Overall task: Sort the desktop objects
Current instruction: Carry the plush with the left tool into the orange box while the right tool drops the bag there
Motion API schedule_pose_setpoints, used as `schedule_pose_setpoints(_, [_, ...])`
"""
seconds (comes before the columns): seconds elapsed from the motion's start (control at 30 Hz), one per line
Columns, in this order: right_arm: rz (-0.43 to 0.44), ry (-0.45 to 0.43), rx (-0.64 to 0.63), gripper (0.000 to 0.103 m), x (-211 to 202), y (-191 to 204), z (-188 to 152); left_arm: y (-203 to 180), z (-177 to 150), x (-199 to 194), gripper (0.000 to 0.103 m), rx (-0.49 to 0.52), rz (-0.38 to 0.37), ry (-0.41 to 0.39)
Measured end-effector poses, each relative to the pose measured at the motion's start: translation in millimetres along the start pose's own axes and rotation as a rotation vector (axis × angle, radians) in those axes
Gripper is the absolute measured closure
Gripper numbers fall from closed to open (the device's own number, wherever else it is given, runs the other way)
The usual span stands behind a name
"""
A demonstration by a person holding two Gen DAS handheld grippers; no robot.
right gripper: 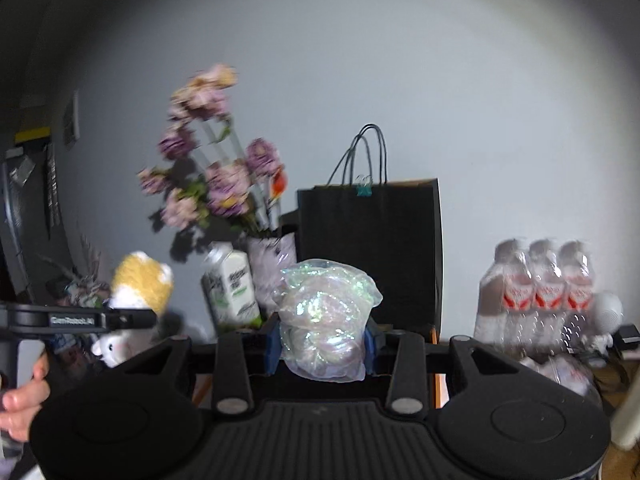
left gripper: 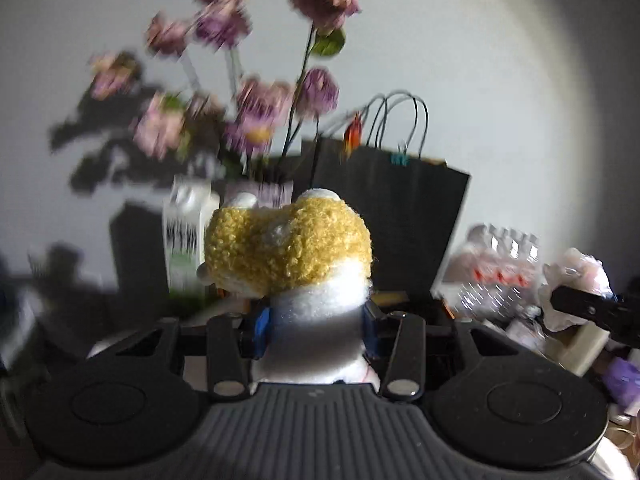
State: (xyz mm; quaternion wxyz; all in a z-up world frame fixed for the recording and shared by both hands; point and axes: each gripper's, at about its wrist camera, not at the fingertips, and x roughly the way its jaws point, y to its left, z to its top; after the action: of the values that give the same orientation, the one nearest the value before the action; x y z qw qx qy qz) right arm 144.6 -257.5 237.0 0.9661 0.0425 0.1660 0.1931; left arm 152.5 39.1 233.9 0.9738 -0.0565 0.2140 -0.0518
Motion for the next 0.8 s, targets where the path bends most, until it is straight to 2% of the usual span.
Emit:
schedule_pose_setpoints(0.07, [-0.054,0.042,-0.013,0.066,45,-7,12,0,13,34,0.059,0.01,0.0,0.014])
schedule_pose_setpoints(0.13, [-0.111,0.097,-0.023,0.066,95,-18,14,4,9,72,0.059,-0.042,0.006,0.068])
schedule_pose_setpoints(0.2, [-0.14,0.168,-0.002,0.066,140,-31,2,6,-8,111,0.059,-0.073,0.01,0.132])
schedule_pose_setpoints(0.27, [-0.161,0.244,0.024,0.066,178,-42,-19,4,-30,146,0.059,-0.055,0.023,0.19])
schedule_pose_setpoints(0.33, [-0.184,0.274,0.002,0.066,204,-44,-42,3,-50,175,0.059,-0.02,0.034,0.225])
schedule_pose_setpoints(0.47, [-0.208,0.353,-0.021,0.066,241,-46,-73,5,-74,222,0.059,-0.003,0.084,0.315])
schedule_pose_setpoints(0.6, [-0.239,0.493,0.071,0.067,276,-61,-91,-6,-89,241,0.057,0.071,0.099,0.362])
schedule_pose_setpoints(0.77, [-0.25,0.541,0.051,0.066,284,-60,-99,-12,-96,258,0.046,0.116,0.128,0.459])
schedule_pose_setpoints(0.8, [-0.254,0.545,0.037,0.062,284,-58,-98,-10,-95,257,0.045,0.102,0.122,0.459])
